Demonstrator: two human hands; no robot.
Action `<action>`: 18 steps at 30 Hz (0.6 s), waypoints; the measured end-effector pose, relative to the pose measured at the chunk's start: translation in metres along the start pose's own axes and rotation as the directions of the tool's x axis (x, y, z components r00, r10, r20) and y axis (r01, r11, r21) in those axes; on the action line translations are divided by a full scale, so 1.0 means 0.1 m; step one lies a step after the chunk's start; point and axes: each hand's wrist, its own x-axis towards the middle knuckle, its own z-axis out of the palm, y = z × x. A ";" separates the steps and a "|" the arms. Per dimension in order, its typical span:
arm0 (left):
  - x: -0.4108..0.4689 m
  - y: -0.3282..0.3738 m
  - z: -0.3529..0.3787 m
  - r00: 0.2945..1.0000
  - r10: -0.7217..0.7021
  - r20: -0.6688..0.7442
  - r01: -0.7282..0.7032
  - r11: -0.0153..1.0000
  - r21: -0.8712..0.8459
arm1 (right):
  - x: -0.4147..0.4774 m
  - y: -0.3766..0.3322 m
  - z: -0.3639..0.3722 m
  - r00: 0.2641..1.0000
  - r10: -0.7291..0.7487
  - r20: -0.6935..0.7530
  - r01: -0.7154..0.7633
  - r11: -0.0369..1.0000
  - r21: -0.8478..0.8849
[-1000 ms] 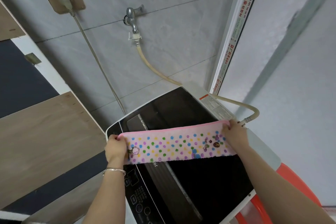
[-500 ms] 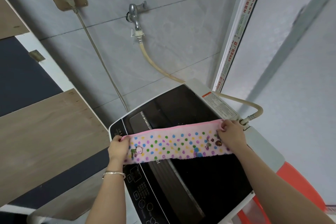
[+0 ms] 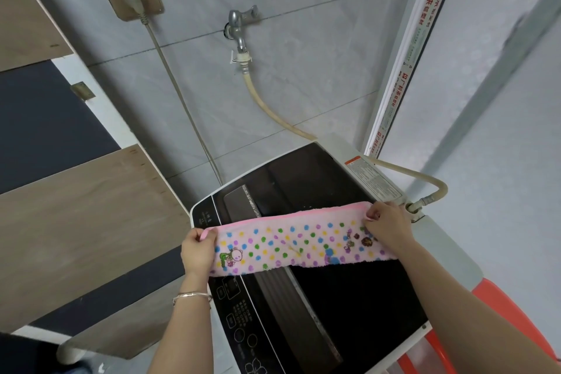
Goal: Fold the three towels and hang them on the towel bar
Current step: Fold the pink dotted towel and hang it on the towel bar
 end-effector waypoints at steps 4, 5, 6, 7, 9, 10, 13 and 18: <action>-0.01 -0.01 -0.02 0.996 0.015 -0.090 -0.012 0.999 0.032 | 0.02 0.00 -0.01 0.998 -0.050 -0.031 0.050 0.999 -0.005; -0.01 -0.02 -0.02 0.993 0.023 -0.114 -0.020 0.999 0.028 | 0.03 0.00 0.00 0.996 -0.073 -0.054 0.074 0.997 0.022; -0.01 -0.03 -0.03 0.990 0.031 -0.135 -0.028 0.999 0.029 | 0.03 0.00 0.00 0.991 -0.097 -0.090 0.103 0.993 0.055; -0.01 -0.05 -0.03 0.989 0.035 -0.146 -0.031 0.999 0.029 | 0.03 0.01 0.01 0.984 -0.114 -0.138 0.128 0.987 0.096; -0.02 -0.06 -0.02 0.986 0.031 -0.165 -0.027 0.999 0.026 | 0.02 -0.01 0.00 0.965 -0.106 -0.242 0.152 0.972 0.177; -0.02 -0.07 -0.02 0.985 0.031 -0.172 -0.027 0.999 0.027 | 0.02 -0.03 -0.02 0.956 -0.089 -0.278 0.149 0.968 0.203; -0.06 -0.07 -0.02 0.985 0.043 -0.167 -0.034 0.998 0.054 | 0.03 -0.05 -0.03 0.962 -0.069 -0.265 0.115 0.980 0.161; 0.01 -0.17 -0.04 0.980 0.071 -0.187 -0.040 0.986 0.164 | 0.05 -0.06 -0.01 0.981 -0.081 -0.178 0.090 0.995 0.047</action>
